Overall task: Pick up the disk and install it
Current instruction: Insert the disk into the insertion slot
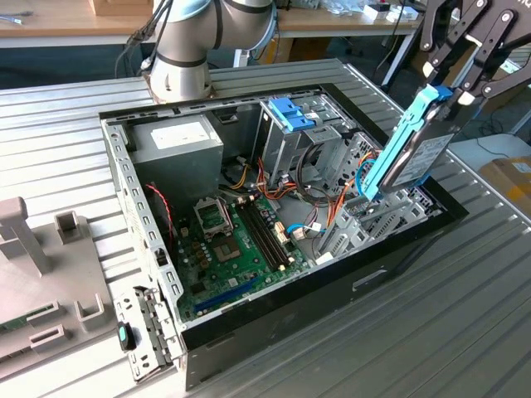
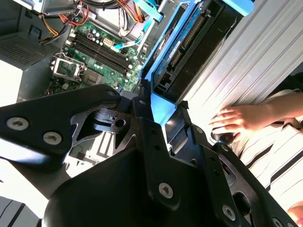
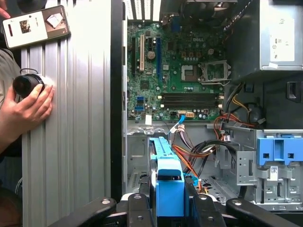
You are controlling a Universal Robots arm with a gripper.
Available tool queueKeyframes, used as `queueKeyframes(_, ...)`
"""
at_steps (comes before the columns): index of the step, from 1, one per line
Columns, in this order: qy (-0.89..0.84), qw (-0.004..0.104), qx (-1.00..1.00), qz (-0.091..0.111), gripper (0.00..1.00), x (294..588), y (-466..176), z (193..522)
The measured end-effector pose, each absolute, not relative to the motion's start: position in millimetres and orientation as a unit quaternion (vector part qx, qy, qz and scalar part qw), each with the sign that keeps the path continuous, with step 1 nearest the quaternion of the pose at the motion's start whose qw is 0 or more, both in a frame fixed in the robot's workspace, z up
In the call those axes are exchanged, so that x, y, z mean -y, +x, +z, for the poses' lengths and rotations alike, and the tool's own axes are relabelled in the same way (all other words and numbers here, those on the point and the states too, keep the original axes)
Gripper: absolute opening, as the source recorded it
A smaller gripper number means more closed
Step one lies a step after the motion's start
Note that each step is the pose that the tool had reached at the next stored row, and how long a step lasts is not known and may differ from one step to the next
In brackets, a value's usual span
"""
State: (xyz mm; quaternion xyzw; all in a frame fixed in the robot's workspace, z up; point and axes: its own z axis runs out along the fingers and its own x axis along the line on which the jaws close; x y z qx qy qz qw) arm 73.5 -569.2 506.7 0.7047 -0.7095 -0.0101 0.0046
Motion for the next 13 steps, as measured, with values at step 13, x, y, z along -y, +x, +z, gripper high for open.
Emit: queueKeyframes(13,0.705,0.005,0.709,-0.01,0.36,570,74,480)
